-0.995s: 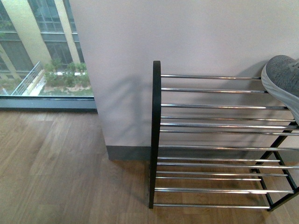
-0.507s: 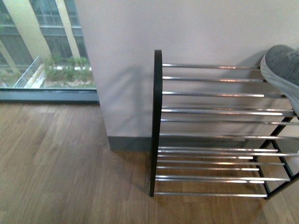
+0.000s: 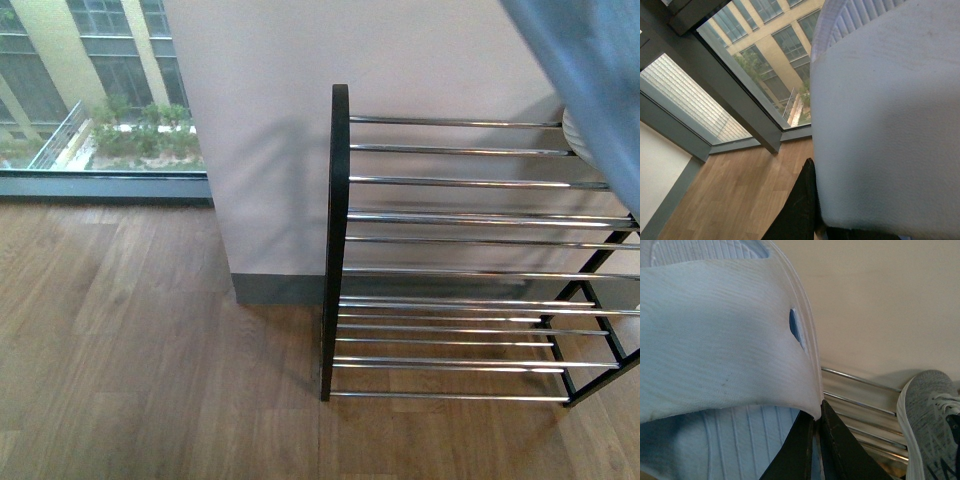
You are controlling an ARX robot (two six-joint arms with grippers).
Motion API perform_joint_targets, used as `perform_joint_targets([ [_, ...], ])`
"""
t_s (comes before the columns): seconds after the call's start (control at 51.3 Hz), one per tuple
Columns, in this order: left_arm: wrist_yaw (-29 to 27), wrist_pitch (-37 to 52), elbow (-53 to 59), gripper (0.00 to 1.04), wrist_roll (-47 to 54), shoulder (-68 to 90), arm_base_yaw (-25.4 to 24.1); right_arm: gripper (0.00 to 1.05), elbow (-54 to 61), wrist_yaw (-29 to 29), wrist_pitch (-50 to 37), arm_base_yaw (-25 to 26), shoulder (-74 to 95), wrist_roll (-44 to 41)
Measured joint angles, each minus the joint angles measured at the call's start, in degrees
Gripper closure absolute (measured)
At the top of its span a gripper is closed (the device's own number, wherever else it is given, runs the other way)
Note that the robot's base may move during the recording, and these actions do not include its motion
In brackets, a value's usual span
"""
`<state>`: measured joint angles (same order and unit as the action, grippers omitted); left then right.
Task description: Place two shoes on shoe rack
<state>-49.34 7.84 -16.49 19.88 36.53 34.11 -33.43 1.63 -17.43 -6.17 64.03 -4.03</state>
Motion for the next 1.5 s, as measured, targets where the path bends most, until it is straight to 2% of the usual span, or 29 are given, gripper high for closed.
perform_joint_targets([
  [0.371, 0.0, 0.0, 0.0, 1.03, 0.0, 0.0, 0.0, 1.03, -11.0, -5.6, -6.6, 3.3, 29.1, -1.4],
  [0.683, 0.0, 0.0, 0.0, 1.03, 0.0, 0.0, 0.0, 1.03, -19.0, -10.5, -4.2, 8.3, 44.0, -3.1],
  [1.014, 0.0, 0.0, 0.0, 1.03, 0.0, 0.0, 0.0, 1.03, -24.0, -14.3, -5.8, 12.1, 51.9, -3.8],
  [1.424, 0.0, 0.0, 0.0, 1.03, 0.0, 0.0, 0.0, 1.03, -31.3, -16.8, -3.3, 12.4, 54.8, -3.1],
  [1.502, 0.0, 0.0, 0.0, 1.03, 0.0, 0.0, 0.0, 0.92, -31.2, -17.2, -3.9, 12.5, 54.9, -3.7],
])
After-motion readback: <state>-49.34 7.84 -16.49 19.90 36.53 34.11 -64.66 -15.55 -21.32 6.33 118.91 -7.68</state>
